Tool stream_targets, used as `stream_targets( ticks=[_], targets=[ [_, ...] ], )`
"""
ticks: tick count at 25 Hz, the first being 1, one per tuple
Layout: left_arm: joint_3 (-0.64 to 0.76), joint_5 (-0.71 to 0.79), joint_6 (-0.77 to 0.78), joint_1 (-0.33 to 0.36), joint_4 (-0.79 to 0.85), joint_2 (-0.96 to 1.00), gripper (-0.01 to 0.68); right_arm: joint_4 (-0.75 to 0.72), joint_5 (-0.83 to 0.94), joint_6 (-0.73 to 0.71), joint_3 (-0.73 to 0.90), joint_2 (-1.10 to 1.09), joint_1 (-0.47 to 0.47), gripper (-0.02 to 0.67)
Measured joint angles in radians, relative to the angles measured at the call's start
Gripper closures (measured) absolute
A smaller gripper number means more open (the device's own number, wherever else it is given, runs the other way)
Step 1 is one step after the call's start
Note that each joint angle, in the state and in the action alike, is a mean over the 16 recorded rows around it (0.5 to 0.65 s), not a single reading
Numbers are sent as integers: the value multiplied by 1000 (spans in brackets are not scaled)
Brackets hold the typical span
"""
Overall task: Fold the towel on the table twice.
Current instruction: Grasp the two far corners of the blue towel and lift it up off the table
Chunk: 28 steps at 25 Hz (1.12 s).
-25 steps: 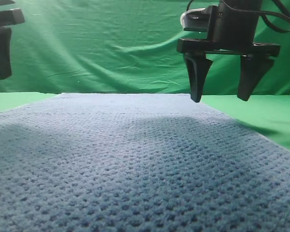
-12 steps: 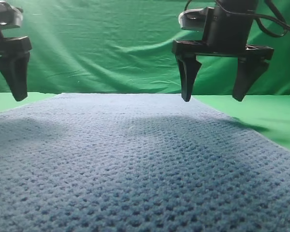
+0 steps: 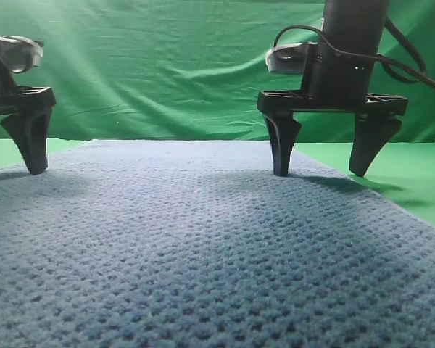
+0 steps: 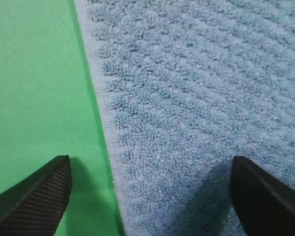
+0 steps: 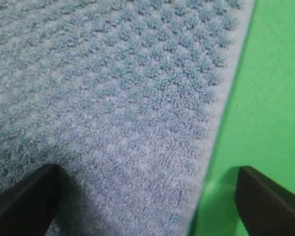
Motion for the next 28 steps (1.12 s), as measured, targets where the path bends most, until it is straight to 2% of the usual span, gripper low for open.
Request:
stream_targets(
  ticks=[6, 10, 21, 25, 28],
  targets=[
    [-13, 3, 0, 0, -11, 24, 76, -1, -10, 0, -4, 8, 0, 53],
    [-23, 17, 0, 0, -33, 36, 133, 4, -17, -1, -8, 14, 0, 149],
    [-72, 94, -4, 6, -79, 68, 503, 25, -24, 0, -14, 12, 1, 536],
    [-126, 172, -11, 7, -76, 75, 620, 16, -24, 7, -11, -23, 2, 618],
    [-189, 247, -18, 6, -73, 71, 661, 2, -33, 14, -10, -67, 2, 638]
  ],
)
